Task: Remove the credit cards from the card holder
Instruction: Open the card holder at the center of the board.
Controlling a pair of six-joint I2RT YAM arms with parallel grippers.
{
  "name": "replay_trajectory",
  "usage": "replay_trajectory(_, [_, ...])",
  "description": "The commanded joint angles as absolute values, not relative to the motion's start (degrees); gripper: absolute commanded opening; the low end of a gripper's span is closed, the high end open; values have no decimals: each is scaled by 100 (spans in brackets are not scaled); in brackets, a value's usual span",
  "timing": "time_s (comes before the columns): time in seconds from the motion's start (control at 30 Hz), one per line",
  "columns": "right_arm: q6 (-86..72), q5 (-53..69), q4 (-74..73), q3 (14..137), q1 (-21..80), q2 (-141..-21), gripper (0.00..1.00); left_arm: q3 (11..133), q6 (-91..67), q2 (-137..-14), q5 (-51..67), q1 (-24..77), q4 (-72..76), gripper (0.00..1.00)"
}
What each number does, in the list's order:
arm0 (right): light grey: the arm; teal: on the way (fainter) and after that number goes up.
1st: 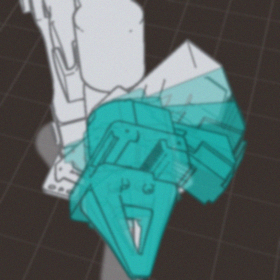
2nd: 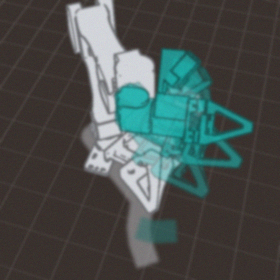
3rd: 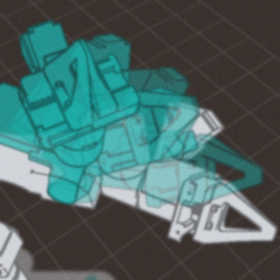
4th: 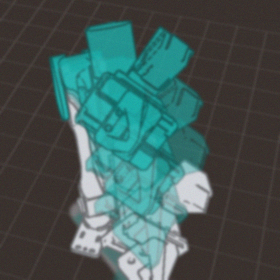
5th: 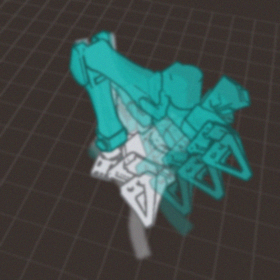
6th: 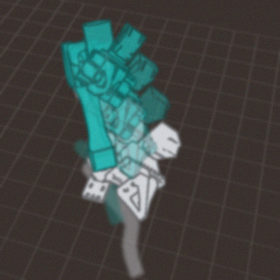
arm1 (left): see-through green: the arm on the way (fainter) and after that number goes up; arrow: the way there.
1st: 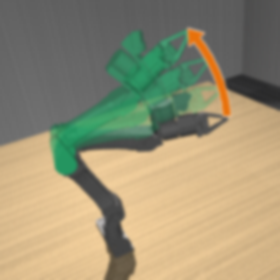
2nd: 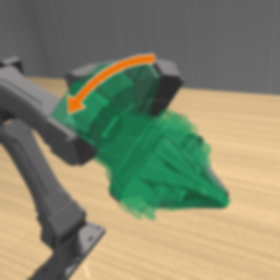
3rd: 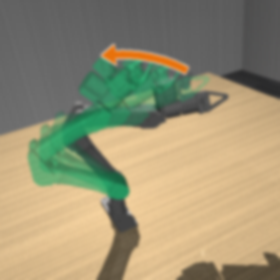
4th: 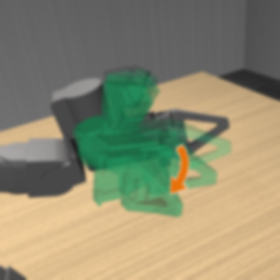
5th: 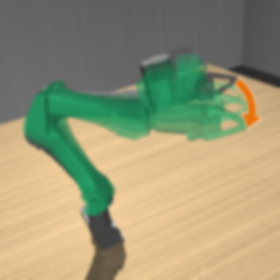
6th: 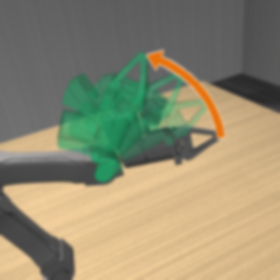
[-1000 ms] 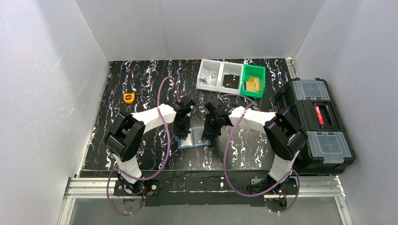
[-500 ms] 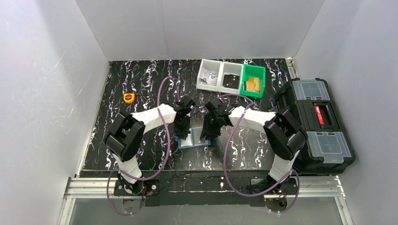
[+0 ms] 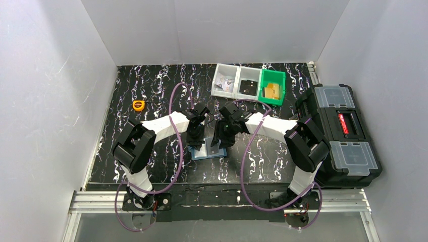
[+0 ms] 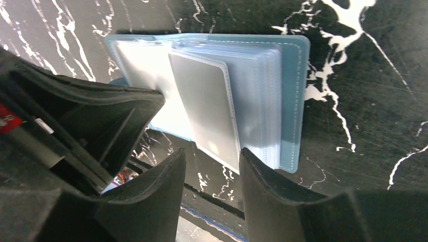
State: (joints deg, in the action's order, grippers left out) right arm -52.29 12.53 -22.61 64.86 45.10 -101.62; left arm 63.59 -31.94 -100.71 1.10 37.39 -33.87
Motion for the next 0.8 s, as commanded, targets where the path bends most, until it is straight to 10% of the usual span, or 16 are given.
replay_trajectory(0.0, [-5201, 1479, -2257, 6805, 4559, -10174, 52, 6224, -3136, -10196, 218, 3751, -3456, 1])
replay_trajectory(0.77, [-5593, 2129, -1969, 7061, 4596, -10236, 70, 6170, -3031, -9589, 221, 3718, -3525, 6])
